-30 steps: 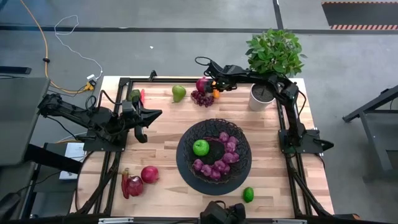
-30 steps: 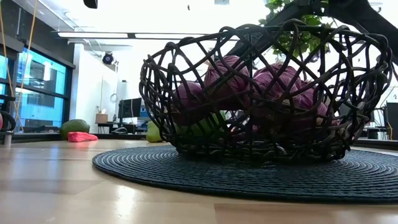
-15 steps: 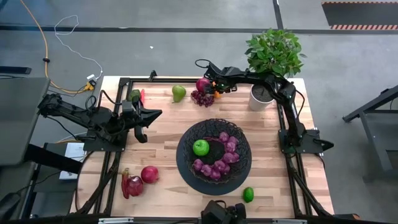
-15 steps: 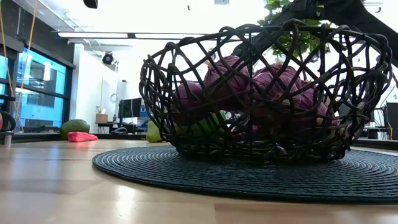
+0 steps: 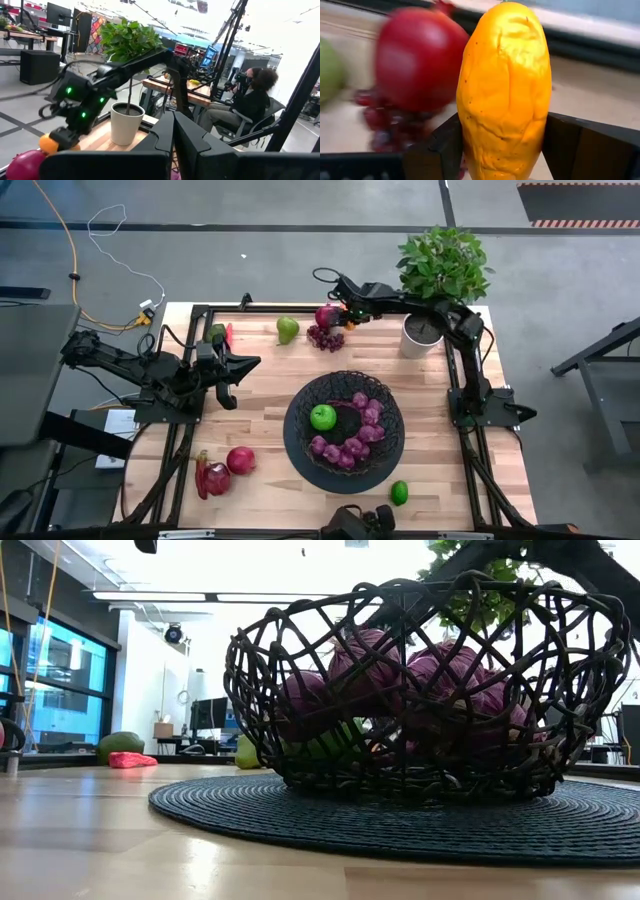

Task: Build produce basket
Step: Put the yellow mango into the basket

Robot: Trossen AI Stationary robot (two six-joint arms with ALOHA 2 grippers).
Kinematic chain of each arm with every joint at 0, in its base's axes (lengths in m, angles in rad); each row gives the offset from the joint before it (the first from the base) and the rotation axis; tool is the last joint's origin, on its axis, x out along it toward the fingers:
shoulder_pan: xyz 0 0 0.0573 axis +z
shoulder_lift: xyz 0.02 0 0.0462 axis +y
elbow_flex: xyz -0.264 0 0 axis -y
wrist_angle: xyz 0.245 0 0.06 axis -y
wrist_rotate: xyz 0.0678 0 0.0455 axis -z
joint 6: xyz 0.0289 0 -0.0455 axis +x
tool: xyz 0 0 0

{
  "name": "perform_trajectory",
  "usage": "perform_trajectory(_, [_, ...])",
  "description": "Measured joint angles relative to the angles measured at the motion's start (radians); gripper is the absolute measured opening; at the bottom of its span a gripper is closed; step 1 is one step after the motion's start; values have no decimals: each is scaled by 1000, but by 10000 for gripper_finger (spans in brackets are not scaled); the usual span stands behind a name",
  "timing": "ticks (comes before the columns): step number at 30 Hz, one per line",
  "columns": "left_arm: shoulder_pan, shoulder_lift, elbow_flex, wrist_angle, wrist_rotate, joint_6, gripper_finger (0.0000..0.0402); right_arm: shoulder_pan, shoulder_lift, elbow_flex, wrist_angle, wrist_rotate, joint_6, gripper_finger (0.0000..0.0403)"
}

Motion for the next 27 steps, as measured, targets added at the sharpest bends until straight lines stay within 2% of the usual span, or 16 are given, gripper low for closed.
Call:
perform_trajectory(4, [0,0,0,0,0,0,0,40,-72,0,16,-10,-68,189])
perform_trajectory(9, [0,0,0,0,0,0,0,153,-185,1,-5,-20,-214,189])
perform_trajectory(15, [0,0,0,-1,0,0,0,346,-320,1,-100,68,-366,189])
perform_trajectory(21, [0,0,0,-10,0,51,0,536,-446,-8,-206,154,-364,189])
perform_trajectory(24, [0,0,0,-9,0,59,0,608,-546,-116,-146,156,-295,189])
perform_trajectory(27, [0,-2,0,1,6,52,0,669,-674,-299,-34,159,-222,189])
